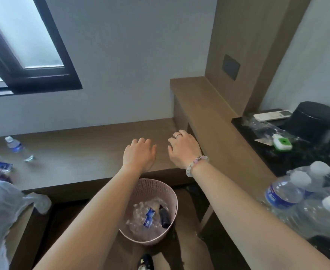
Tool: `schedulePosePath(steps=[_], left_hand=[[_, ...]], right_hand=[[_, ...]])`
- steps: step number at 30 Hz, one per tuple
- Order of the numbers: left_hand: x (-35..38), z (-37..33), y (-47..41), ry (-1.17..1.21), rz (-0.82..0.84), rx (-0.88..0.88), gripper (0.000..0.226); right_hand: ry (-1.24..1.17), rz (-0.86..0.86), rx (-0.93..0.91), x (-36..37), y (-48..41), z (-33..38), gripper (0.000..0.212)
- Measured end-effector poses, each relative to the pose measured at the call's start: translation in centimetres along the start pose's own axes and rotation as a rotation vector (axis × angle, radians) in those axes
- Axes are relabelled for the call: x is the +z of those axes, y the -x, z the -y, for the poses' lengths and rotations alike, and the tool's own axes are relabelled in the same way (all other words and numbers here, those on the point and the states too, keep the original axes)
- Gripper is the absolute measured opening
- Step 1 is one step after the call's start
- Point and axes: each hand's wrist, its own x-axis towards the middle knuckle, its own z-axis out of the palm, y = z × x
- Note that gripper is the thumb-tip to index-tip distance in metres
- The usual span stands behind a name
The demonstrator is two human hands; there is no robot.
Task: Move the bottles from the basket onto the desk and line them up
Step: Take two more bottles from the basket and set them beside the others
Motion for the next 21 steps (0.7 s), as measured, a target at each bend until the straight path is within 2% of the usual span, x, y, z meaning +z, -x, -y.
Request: schedulePosePath(steps=[11, 21], left_hand=[[8.0, 11.9, -10.6, 0.081, 0.098, -0.089, 0.041], [23.7, 16.4, -9.1, 0.144, 0.348, -0.22, 0.038]], right_hand=[[-0.068, 0.207, -0.004, 11.5, -12.1, 4.8, 0.037], [-0.12, 0.562, 0.073, 25.8, -9.2, 2.3, 0.041]])
